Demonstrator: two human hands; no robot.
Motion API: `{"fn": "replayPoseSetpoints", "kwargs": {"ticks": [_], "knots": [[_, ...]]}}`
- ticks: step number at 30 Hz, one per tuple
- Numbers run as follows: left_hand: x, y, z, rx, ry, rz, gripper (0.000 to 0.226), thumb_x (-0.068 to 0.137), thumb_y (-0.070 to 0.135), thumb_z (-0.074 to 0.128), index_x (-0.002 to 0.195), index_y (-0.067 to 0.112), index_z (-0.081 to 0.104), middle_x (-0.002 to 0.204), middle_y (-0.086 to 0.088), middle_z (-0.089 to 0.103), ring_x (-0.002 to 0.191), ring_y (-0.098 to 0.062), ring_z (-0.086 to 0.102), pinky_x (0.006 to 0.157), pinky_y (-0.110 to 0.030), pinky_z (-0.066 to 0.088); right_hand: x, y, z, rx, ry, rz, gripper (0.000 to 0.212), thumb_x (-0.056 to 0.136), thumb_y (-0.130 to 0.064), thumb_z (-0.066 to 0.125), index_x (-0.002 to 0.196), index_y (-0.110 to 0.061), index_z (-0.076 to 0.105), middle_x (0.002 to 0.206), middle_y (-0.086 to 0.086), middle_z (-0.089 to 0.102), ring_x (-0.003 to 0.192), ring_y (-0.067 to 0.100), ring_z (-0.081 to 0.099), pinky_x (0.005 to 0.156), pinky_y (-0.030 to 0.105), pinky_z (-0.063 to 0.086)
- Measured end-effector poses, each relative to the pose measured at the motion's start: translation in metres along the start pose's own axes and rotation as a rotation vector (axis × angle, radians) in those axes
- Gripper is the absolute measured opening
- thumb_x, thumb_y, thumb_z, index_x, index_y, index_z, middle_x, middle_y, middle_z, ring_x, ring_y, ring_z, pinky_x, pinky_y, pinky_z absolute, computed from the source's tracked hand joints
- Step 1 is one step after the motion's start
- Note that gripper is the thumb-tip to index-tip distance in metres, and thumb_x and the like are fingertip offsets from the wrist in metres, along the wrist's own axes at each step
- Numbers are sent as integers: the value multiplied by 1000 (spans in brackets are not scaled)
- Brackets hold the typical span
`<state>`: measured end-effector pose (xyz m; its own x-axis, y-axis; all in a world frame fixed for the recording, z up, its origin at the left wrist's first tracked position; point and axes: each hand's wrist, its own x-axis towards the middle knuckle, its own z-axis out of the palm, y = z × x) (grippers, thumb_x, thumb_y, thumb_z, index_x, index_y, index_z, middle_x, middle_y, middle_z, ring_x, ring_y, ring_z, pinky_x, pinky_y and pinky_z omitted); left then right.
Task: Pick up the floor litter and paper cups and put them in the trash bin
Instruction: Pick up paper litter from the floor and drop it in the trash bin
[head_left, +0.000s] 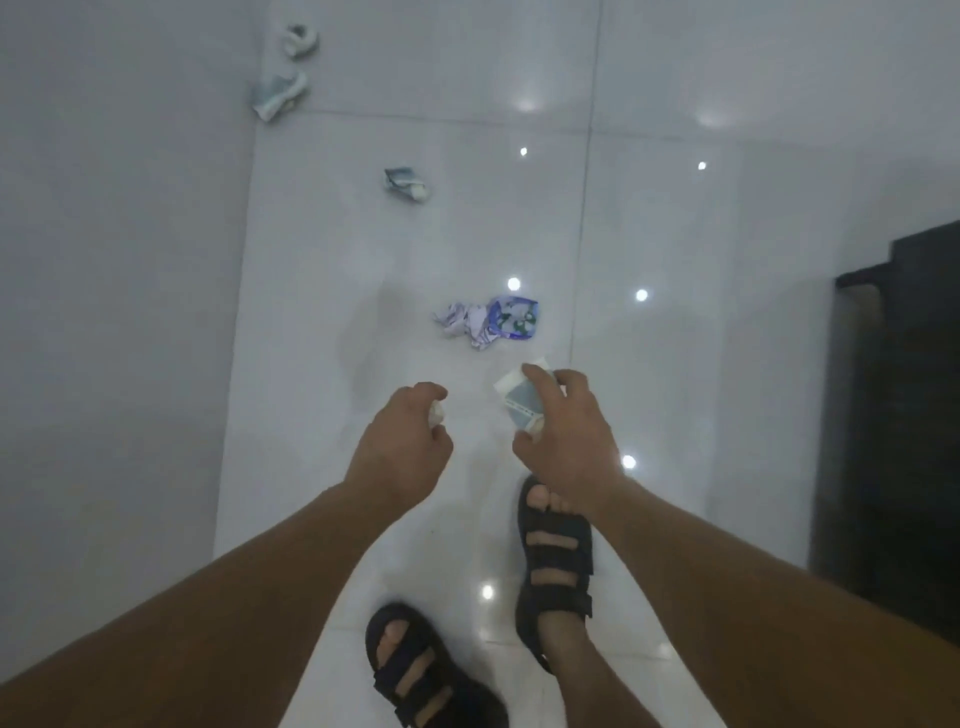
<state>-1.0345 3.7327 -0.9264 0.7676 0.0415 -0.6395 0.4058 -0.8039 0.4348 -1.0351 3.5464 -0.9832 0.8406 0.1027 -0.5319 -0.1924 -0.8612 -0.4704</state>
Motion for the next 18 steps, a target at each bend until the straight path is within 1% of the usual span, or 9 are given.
{"fn": "replayPoseSetpoints", "kwargs": {"ticks": [4, 8, 12, 14, 15, 16, 18], "knots": [[-52, 52, -55, 27, 25, 74, 41, 92, 11, 52, 133, 15, 49, 130, -7, 52, 115, -21, 53, 95, -23, 37, -67, -38, -62, 111, 33, 75, 73, 82, -26, 64, 147, -30, 32, 141, 3, 34, 115, 24, 49, 93, 33, 47], [-120, 100, -101, 74, 22, 161, 41, 92, 12, 51, 133, 17, 49, 132, -5, 51, 114, -18, 54, 93, -18, 35, -141, -74, -127, 198, 65, 121, 73, 85, -31, 64, 148, -35, 27, 143, -2, 31, 117, 18, 49, 96, 30, 48], [-193, 163, -143, 122, 4, 308, 42, 92, 11, 51, 134, 14, 48, 135, -7, 49, 118, -19, 52, 97, -19, 35, -221, -101, -198, 209, 207, 147, 74, 83, -32, 63, 148, -35, 26, 143, -2, 32, 116, 18, 49, 93, 30, 49], [-232, 195, -159, 145, 16, 399, 41, 91, 9, 52, 132, 12, 50, 132, -8, 51, 118, -18, 51, 100, -19, 32, -270, -111, -230, 240, 295, 192, 74, 83, -31, 63, 147, -35, 28, 142, -2, 33, 114, 19, 50, 90, 30, 48], [-253, 209, -165, 161, 17, 440, 42, 90, 9, 52, 131, 12, 51, 130, -8, 53, 115, -19, 52, 101, -21, 33, -296, -116, -243, 259, 337, 221, 73, 82, -31, 64, 146, -36, 28, 141, -2, 34, 113, 19, 51, 89, 30, 48], [-274, 222, -169, 174, 5, 471, 42, 90, 9, 53, 132, 13, 51, 128, -8, 54, 113, -20, 53, 101, -23, 35, -322, -119, -253, 274, 375, 245, 73, 82, -31, 64, 145, -37, 29, 140, -2, 35, 112, 19, 52, 88, 30, 48], [-314, 246, -173, 210, -34, 530, 43, 91, 10, 52, 134, 13, 49, 128, -8, 54, 112, -20, 54, 93, -19, 35, -374, -120, -270, 288, 435, 279, 72, 81, -31, 65, 143, -38, 30, 140, -2, 36, 111, 20, 53, 87, 30, 48]]}}
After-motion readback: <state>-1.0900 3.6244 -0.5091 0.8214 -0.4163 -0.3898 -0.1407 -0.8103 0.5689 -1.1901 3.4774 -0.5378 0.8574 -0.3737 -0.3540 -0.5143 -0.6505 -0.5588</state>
